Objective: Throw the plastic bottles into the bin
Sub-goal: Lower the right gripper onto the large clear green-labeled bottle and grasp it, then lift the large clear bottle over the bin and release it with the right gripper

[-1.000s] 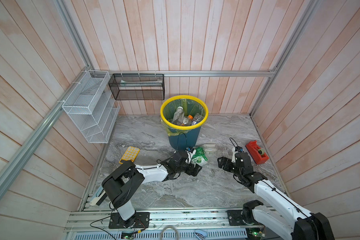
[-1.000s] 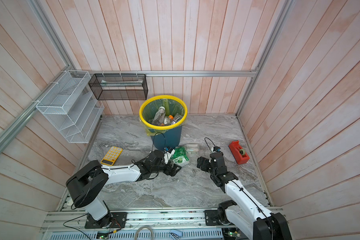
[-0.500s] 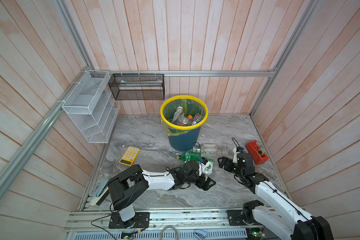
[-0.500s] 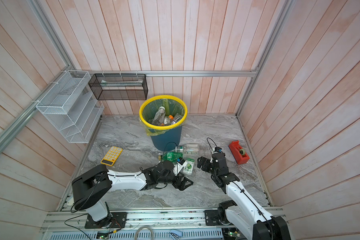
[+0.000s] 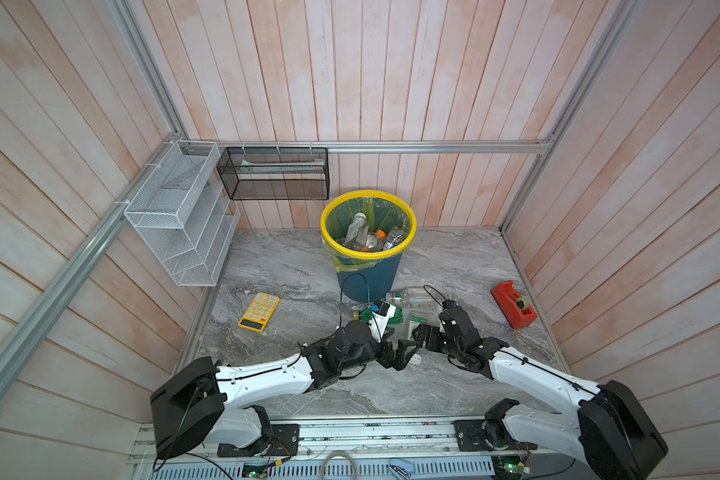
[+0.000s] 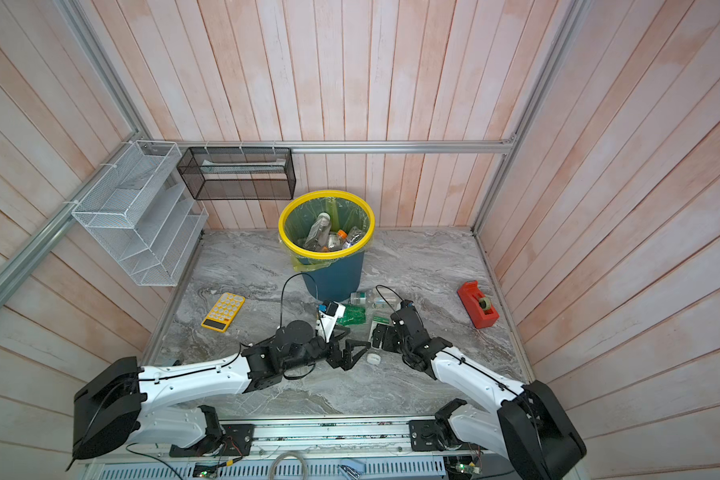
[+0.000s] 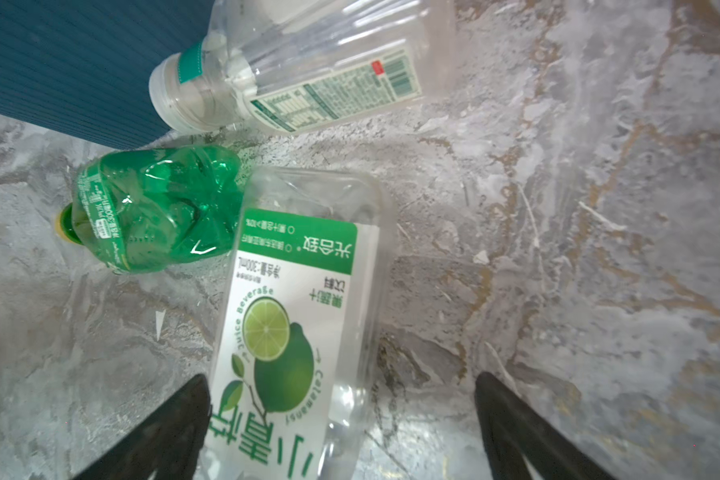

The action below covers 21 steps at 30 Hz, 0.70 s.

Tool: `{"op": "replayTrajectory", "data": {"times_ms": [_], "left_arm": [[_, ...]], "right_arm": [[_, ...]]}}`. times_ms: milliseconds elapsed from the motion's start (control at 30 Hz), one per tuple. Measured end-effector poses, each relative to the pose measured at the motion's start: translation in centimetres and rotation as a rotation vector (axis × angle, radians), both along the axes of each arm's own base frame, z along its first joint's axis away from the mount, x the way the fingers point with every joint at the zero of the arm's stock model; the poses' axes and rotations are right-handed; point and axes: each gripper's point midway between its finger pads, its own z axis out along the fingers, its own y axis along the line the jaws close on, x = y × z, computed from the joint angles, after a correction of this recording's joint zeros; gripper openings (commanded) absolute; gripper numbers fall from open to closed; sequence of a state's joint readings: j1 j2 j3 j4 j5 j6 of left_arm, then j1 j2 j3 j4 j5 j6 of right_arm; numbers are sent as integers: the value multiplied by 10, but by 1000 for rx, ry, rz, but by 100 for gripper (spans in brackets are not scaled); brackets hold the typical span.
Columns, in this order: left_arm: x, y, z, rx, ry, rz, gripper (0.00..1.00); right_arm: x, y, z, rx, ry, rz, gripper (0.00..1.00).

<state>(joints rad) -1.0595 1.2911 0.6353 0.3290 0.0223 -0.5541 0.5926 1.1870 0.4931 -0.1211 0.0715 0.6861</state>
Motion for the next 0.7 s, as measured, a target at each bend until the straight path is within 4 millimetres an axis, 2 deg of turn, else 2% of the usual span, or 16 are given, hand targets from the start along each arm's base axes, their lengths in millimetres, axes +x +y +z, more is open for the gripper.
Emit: {"op": "replayTrajectory", "data": {"times_ms": [133, 300, 433, 600, 700], "left_arm": [[2, 40, -25, 68, 12, 120, 100], [2, 81, -49, 131, 34, 235, 100], [5, 98, -46, 137, 28, 296, 100], [11, 113, -39, 133, 13, 357, 100], [15, 121, -39, 136, 14, 387, 100]], "right_arm": [[9, 17, -1, -54, 5, 22, 99], [19, 24, -12, -119, 27, 18, 98], [24, 18, -25, -201, 58, 9, 87], [21, 9, -32, -268, 74, 19, 67], [20, 6, -29, -276, 65, 24, 65]]}}
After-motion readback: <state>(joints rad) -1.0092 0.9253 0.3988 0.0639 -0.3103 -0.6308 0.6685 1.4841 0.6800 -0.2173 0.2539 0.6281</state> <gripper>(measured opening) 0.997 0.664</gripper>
